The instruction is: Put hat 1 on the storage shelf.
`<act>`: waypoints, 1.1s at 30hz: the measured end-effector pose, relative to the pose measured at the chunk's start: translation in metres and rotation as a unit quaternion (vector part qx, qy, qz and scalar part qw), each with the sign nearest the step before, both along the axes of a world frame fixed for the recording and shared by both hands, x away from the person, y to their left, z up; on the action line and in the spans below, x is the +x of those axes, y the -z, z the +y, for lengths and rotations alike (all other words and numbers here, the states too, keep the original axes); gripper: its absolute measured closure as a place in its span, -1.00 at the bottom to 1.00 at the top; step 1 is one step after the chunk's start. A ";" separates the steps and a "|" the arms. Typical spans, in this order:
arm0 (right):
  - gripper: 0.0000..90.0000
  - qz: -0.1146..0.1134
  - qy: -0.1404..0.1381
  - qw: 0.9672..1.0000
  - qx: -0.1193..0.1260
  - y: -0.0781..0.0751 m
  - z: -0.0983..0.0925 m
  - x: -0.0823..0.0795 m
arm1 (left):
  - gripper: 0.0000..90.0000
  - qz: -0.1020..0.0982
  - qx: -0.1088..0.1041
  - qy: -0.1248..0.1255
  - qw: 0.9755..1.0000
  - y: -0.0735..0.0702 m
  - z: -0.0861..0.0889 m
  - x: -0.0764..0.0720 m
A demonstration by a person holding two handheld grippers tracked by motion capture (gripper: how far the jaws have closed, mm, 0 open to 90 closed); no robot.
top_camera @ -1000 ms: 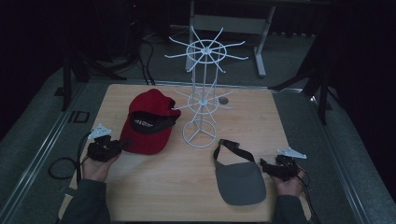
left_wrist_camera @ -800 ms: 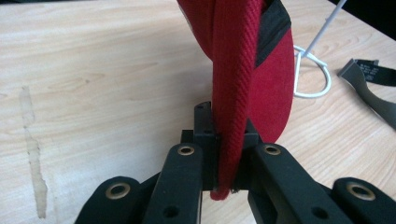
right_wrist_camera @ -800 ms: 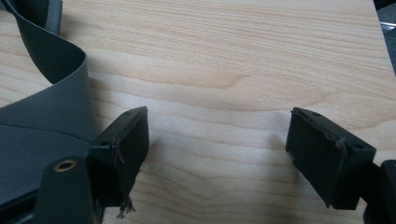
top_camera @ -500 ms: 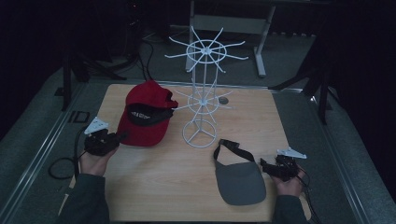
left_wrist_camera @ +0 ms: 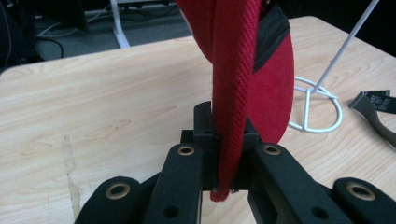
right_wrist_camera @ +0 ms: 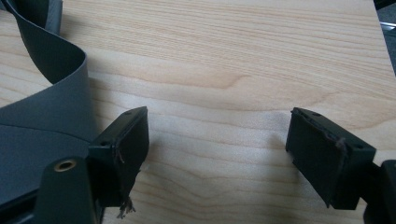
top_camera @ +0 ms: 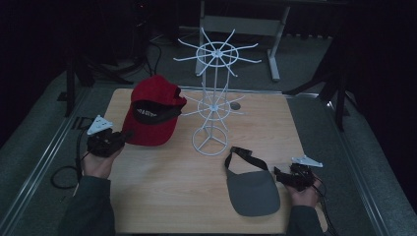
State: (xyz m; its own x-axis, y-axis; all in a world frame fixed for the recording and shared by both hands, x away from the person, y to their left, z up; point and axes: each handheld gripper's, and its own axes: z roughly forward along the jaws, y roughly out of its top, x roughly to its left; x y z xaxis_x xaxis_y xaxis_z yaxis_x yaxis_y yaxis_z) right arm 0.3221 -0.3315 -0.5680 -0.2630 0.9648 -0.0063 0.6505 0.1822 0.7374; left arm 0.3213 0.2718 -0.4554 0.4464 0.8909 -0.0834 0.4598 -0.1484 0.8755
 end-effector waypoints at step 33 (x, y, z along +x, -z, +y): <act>-0.53 0.000 0.000 1.000 0.000 0.000 0.000 0.000 | 0.91 -0.051 -0.001 -0.018 0.999 -0.033 0.003 0.015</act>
